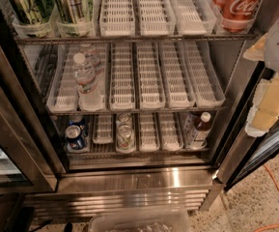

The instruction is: Pick water bottle from middle shelf of fridge

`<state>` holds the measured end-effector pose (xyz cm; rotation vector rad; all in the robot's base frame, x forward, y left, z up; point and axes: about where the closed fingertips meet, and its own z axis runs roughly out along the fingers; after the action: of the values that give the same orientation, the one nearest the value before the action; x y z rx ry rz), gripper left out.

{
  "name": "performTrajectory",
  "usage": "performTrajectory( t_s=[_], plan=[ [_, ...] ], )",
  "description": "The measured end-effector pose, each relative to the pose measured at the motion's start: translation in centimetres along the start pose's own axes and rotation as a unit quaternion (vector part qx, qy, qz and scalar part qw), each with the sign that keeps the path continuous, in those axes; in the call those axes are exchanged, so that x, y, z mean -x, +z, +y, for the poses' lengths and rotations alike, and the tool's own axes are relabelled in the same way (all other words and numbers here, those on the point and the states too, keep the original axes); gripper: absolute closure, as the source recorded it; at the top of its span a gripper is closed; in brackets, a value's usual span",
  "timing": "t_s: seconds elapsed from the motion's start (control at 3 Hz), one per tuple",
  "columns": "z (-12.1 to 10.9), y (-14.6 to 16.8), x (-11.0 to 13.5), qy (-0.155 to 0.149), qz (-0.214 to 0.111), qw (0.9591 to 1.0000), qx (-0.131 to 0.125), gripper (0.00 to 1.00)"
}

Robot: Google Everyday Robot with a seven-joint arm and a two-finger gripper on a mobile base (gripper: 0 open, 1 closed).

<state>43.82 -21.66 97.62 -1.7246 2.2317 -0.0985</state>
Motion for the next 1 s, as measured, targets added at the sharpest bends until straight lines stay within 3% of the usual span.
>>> performTrajectory(
  t_s=[0.67,1.0],
  plan=[
    [0.2,0.6,1.1,-0.008,-0.018,0.9998,-0.003,0.0],
    [1.0,2.1,3.8,-0.04,-0.065,0.997,0.013,0.0]
  ],
)
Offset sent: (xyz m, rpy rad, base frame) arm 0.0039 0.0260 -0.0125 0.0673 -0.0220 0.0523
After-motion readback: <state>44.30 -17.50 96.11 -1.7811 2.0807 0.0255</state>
